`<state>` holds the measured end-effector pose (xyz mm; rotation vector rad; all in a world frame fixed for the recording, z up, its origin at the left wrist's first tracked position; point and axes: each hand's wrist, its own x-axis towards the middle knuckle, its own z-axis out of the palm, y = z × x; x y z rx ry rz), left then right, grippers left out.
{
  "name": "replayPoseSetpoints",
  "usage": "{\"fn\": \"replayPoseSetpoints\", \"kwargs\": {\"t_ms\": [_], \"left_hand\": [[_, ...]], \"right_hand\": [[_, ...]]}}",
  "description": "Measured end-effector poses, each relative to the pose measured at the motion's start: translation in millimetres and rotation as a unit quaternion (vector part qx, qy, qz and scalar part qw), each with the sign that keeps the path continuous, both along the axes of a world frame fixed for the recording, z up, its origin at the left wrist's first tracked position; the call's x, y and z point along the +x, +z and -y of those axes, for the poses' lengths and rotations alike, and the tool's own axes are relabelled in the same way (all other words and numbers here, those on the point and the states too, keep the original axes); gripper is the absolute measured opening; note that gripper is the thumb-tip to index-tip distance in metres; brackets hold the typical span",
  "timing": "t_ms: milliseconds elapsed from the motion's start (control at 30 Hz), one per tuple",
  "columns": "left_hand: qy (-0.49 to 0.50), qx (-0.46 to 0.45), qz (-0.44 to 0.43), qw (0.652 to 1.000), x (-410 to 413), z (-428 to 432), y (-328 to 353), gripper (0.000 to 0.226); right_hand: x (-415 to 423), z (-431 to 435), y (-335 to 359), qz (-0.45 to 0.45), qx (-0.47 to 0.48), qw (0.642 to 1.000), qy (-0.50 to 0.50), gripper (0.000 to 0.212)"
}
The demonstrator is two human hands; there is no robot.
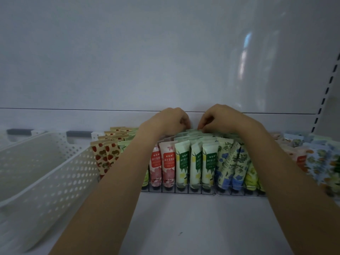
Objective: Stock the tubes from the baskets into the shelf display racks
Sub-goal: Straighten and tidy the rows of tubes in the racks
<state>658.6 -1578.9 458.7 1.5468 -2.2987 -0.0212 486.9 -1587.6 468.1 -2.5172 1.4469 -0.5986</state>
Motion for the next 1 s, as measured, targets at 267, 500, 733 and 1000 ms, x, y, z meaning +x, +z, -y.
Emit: {"fn": "replayPoseSetpoints", "kwargs": {"t_ms": [267,500,733,1000], "left_hand": [[0.017,-0.018,0.014,1.0,-4,-5,2,0.025],[-0.04,-0.042,0.014,0.998,-33,-44,26,0.024],[-0.006,0.027,0.025,0.999,-65,-68,37,0.02],[0.026,0.009,0.005,1.0,-84,-76,23,0.022]], "right_hand": [[-8,-8,19,0.068,-0.066,0.995,0.017,0.017],[-52,-37,47,-0.031,0.043,0.999,0.006,0.004],[-66,-65,38,-0.087,0.06,0.994,0.033,0.008],[-55,-62,17,-0.184,0.039,0.982,0.007,0.015]]}}
